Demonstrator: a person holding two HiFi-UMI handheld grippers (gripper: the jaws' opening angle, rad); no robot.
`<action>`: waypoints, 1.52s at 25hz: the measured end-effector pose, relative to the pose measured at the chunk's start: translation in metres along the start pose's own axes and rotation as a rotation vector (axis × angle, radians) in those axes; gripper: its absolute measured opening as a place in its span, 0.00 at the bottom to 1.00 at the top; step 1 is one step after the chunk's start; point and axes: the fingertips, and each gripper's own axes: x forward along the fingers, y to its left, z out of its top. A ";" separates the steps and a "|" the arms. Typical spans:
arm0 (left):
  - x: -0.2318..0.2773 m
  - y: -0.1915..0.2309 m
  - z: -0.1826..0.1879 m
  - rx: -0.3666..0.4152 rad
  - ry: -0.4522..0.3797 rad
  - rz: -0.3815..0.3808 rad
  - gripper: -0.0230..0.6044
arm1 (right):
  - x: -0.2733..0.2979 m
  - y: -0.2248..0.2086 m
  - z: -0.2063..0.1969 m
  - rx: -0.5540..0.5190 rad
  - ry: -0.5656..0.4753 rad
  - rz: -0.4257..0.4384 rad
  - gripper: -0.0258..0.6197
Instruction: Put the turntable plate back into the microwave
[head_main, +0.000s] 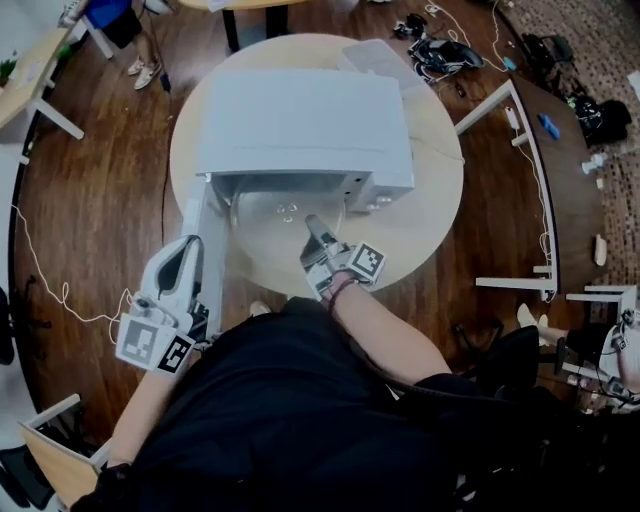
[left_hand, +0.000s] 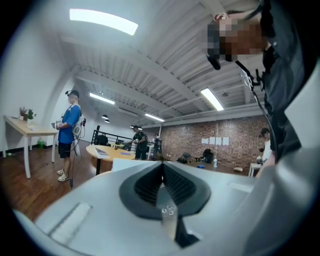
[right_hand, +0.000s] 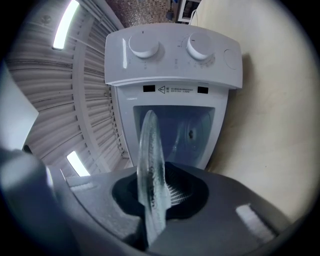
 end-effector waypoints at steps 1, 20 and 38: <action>0.003 -0.002 -0.003 -0.007 -0.003 0.003 0.04 | -0.002 -0.001 0.003 0.011 -0.002 -0.015 0.09; 0.010 0.010 -0.003 -0.005 0.010 0.067 0.04 | 0.008 -0.008 0.028 0.025 -0.014 -0.018 0.09; 0.015 0.017 -0.001 0.000 0.015 0.071 0.04 | 0.031 -0.004 0.018 0.046 0.019 0.000 0.09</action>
